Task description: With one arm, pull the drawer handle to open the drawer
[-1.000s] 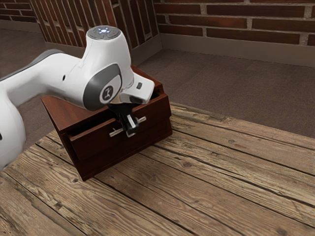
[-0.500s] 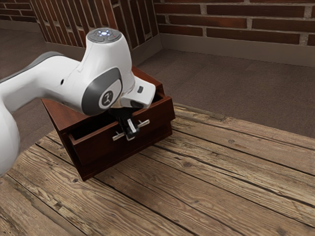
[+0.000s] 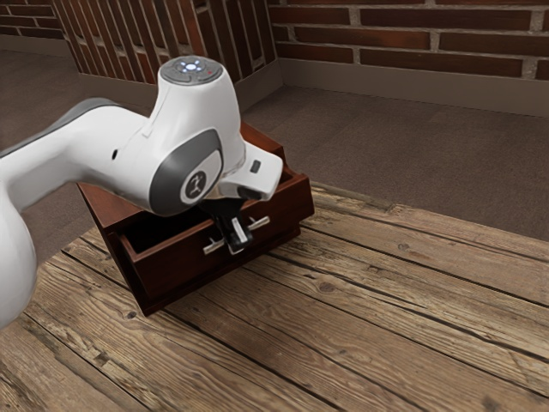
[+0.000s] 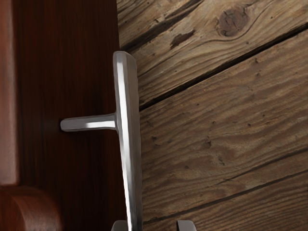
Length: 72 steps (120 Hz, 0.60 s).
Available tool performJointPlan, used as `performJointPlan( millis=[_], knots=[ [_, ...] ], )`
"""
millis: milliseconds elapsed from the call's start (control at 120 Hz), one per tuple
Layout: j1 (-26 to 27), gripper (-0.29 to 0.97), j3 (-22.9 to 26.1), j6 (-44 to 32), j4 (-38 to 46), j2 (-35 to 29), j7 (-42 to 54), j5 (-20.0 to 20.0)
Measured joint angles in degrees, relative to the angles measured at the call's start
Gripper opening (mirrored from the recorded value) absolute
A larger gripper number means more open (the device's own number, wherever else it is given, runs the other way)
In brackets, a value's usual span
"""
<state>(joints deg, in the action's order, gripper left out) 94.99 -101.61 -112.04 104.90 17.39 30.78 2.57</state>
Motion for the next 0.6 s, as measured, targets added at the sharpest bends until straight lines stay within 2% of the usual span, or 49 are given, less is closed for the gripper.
performJointPlan(
  millis=[317, 600],
  knots=[
    [5.43, 0.02, -4.37, 0.03, 1.67, 2.3, -0.14, 2.4],
    [7.37, 0.02, -4.81, 0.03, 1.9, 3.15, -0.27, 3.88]
  ],
)
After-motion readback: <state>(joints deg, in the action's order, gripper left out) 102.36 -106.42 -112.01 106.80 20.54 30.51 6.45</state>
